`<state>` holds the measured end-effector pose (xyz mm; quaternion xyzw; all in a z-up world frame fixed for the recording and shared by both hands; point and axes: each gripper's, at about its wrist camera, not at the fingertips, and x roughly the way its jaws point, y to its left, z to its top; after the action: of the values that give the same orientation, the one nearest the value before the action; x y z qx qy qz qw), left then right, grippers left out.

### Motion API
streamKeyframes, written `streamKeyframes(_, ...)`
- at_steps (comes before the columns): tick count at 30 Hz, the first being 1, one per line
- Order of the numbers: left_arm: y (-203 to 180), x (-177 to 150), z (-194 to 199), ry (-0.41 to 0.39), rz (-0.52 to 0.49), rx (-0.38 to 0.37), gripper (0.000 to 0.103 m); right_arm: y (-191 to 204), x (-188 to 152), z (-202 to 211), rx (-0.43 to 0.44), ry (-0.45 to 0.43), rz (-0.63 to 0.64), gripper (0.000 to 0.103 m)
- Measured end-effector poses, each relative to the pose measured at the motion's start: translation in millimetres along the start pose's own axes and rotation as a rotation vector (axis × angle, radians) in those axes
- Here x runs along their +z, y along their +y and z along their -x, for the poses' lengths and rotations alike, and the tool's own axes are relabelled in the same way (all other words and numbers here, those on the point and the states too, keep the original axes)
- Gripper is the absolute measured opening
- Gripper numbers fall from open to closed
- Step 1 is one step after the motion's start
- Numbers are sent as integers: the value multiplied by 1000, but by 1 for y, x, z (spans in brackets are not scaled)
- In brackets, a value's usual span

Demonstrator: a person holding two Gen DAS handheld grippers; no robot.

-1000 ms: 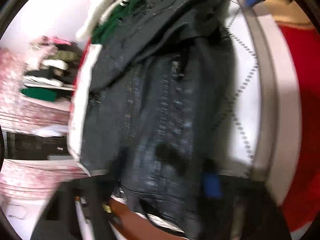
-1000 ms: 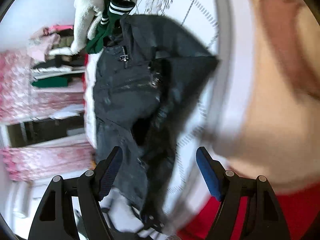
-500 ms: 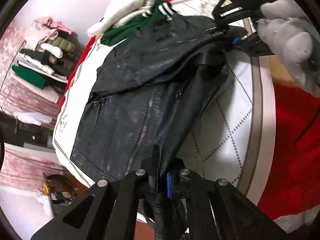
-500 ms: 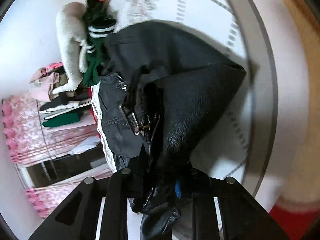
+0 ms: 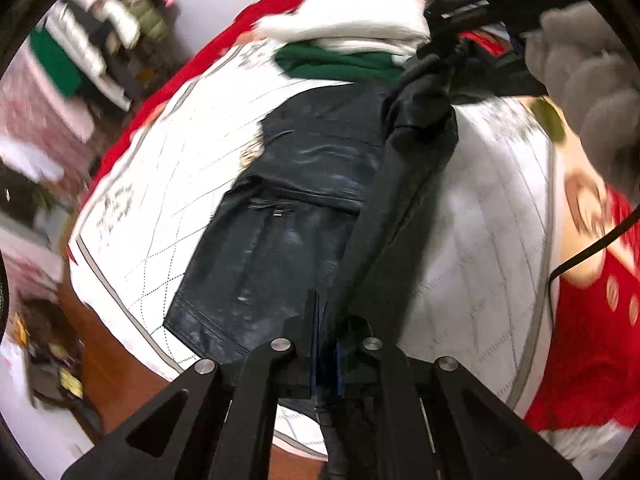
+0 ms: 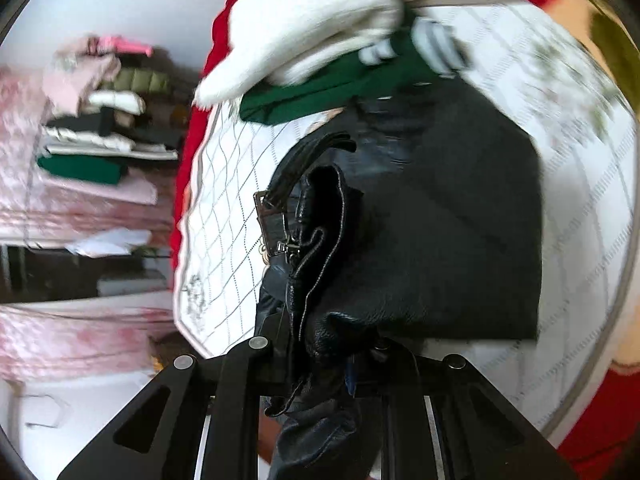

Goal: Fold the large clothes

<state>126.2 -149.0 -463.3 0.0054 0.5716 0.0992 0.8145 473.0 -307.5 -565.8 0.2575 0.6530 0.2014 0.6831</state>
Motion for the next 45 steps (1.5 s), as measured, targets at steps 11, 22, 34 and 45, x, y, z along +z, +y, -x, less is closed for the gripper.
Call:
streamKeyframes(11,121,17,-131,127,89,-37,15,93,26,-191,-223,159,19,40)
streamKeyframes(22,180,-1,-112,168,408,-61,88,45,46,-104,46,44,35,71)
streamKeyframes(34,173,-15,-173,267,344,124,100,-111,83,-137,142,77,-125,75)
streamKeyframes(45,164,24,-187,237,205,126,100,-157,-5,-54,114,-129,-427,19)
